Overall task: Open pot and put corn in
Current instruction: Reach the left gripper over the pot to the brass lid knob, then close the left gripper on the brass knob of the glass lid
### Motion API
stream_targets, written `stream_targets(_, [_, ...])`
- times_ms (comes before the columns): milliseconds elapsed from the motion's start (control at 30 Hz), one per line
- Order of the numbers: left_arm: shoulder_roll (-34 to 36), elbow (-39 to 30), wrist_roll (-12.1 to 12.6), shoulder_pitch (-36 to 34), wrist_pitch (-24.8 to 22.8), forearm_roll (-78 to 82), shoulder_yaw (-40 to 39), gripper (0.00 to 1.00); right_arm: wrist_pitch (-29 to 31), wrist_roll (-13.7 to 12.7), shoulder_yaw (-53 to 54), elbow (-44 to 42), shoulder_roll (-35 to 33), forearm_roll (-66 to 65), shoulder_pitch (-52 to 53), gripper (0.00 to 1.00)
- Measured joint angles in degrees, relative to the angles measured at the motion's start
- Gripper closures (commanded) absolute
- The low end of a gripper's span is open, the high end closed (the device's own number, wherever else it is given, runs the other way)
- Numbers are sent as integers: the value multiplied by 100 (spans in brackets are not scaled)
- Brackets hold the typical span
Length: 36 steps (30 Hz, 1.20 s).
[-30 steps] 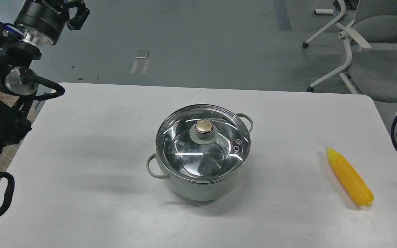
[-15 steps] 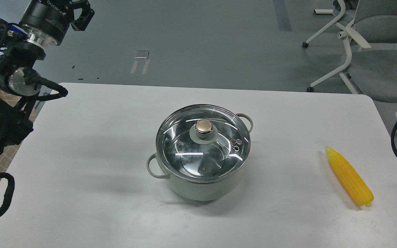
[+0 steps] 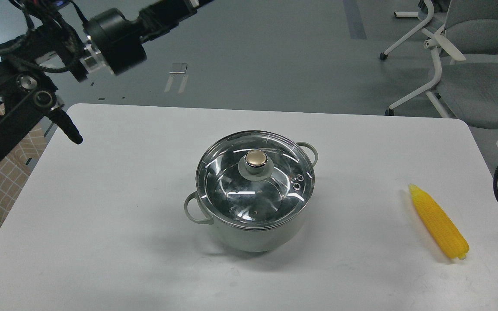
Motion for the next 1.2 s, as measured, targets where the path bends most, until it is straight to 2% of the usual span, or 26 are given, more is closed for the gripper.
stream_targets(133, [-91, -506, -87, -9, 40, 1592, 608, 15, 0, 7, 82, 0, -73, 135, -90, 0])
stream_targets(333, [-383, -655, -108, -20, 115, 2897, 1153, 16, 0, 10, 194, -13, -92, 283, -136, 0])
stream_targets(400, [-414, -657, -103, -8, 135, 3052, 1343, 17, 0, 10, 210, -17, -92, 389, -152, 0])
stream_targets(533, [-461, -590, -85, 84, 273, 3315, 1635, 24, 0, 10, 231, -18, -93, 500, -162, 0])
stream_targets(767, [-537, -341, -80, 388, 355, 3420, 1690, 30, 0, 10, 237, -19, -96, 510, -169, 0])
stream_targets(933, [-486, -308, -78, 509, 413, 3420, 1684, 47, 0, 10, 238, -19, -93, 511, -169, 0])
stream_targets(1200, [-488, -270, -72, 703, 439, 3428, 1650, 47, 0, 10, 238, -18, -88, 518, -176, 0])
